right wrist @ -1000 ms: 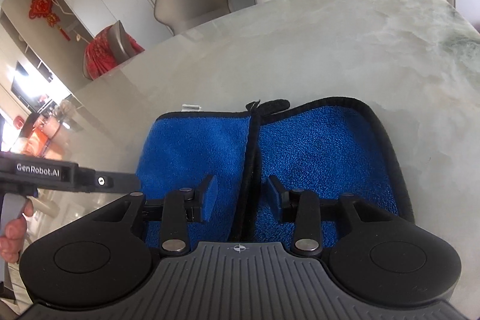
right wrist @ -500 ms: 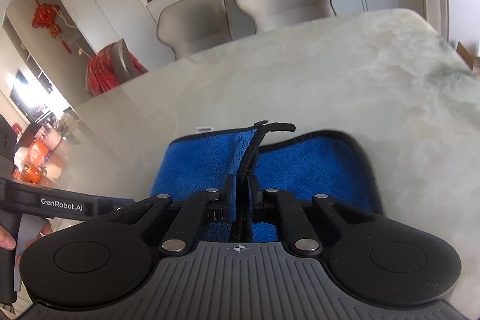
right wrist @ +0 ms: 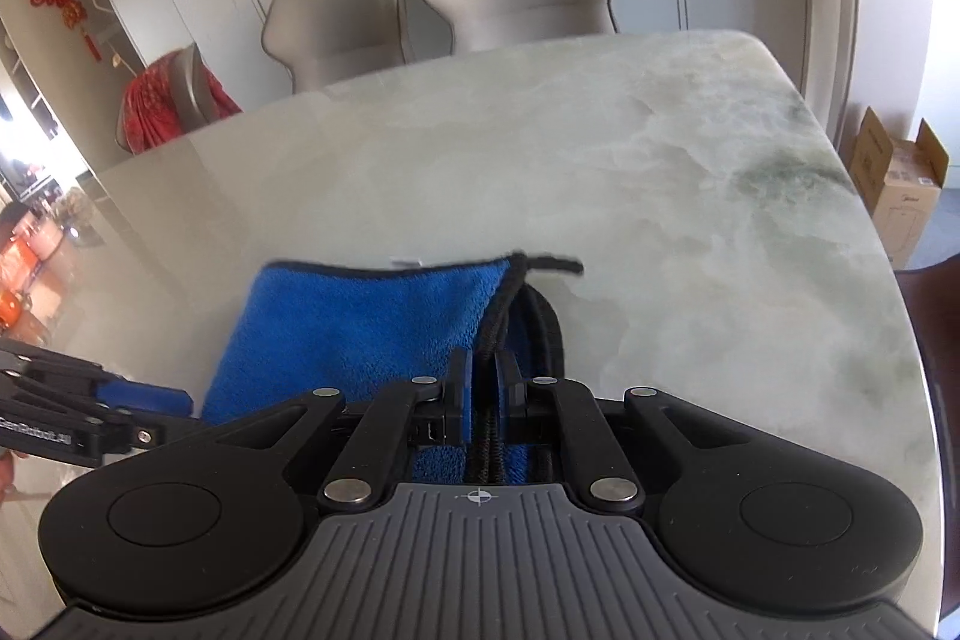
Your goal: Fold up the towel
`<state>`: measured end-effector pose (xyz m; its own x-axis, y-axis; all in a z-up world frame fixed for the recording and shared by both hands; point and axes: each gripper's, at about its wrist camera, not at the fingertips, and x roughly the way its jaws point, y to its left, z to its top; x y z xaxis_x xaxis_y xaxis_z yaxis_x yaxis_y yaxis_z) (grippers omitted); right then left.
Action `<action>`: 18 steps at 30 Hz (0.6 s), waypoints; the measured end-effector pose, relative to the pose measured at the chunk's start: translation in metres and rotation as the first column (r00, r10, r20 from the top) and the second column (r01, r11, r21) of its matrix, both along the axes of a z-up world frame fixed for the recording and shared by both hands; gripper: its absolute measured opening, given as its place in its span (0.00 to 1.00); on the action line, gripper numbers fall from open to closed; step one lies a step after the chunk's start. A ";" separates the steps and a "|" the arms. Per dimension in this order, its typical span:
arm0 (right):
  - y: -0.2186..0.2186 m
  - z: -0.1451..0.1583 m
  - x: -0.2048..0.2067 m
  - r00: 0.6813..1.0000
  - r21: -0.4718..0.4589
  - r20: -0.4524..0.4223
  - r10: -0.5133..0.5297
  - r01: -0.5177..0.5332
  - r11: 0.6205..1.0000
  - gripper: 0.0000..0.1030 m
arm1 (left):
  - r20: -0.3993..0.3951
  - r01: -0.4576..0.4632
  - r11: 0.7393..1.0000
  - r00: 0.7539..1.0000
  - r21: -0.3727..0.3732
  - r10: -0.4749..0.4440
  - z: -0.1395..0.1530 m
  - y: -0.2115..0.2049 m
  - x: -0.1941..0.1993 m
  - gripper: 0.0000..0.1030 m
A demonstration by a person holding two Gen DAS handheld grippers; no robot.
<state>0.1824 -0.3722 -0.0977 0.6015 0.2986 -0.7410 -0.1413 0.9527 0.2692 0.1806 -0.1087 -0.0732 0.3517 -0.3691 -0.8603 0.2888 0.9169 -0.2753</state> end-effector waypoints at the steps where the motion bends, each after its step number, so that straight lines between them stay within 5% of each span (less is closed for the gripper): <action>1: 0.000 -0.004 0.000 1.000 -0.012 -0.006 0.005 -0.005 1.000 0.08 | -0.003 0.003 1.000 1.000 0.001 -0.003 -0.001 0.000 0.000 0.46; 9: -0.003 0.006 0.003 0.999 -0.029 0.036 0.019 -0.018 0.999 0.08 | 0.002 0.008 1.000 1.000 0.004 -0.008 -0.001 0.005 -0.002 0.47; 18: -0.005 -0.010 0.009 0.999 -0.061 -0.024 0.036 -0.037 0.997 0.10 | 0.001 0.044 0.999 0.999 0.020 -0.044 -0.004 -0.001 -0.006 0.47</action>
